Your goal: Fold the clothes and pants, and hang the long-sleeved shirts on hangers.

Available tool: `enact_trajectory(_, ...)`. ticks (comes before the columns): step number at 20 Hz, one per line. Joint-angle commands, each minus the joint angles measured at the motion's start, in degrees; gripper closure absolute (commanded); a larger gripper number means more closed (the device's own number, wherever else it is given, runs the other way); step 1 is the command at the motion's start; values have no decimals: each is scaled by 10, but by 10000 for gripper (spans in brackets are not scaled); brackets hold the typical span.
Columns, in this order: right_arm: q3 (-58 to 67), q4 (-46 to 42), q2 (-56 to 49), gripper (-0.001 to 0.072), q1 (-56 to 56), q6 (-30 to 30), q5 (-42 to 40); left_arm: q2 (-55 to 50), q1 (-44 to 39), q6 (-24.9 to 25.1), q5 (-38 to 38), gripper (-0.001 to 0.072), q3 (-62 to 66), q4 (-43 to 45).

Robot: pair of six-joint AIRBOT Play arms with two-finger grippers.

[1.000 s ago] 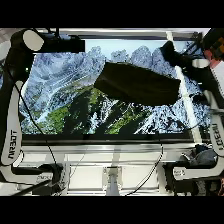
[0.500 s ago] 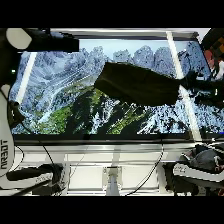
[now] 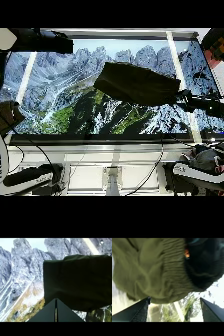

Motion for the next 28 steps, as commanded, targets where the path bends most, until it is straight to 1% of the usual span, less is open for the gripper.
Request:
enact_trajectory(1, 0, -5, -8, 3, -1, 41, -38, 2, 1, 0, -4, 702, 0, 0)
enact_trajectory(4, 26, 23, -50, 3, -1, 40, -20, 2, 1, 0, -7, 702, 0, 0)
enact_trajectory(8, 83, 19, -117, 3, -1, 40, 28, 2, 1, 15, -8, 702, 0, 0)
enact_trajectory(14, 108, -39, -142, 2, -1, 40, 31, 2, 1, 15, -8, 702, 0, 0)
enact_trajectory(24, 141, -23, -224, 2, 0, 40, 43, 2, 0, 15, -19, 702, -1, -22)
enact_trajectory(28, 163, 5, -261, 4, 0, 38, 74, 2, 0, 15, -19, 702, -1, -24)
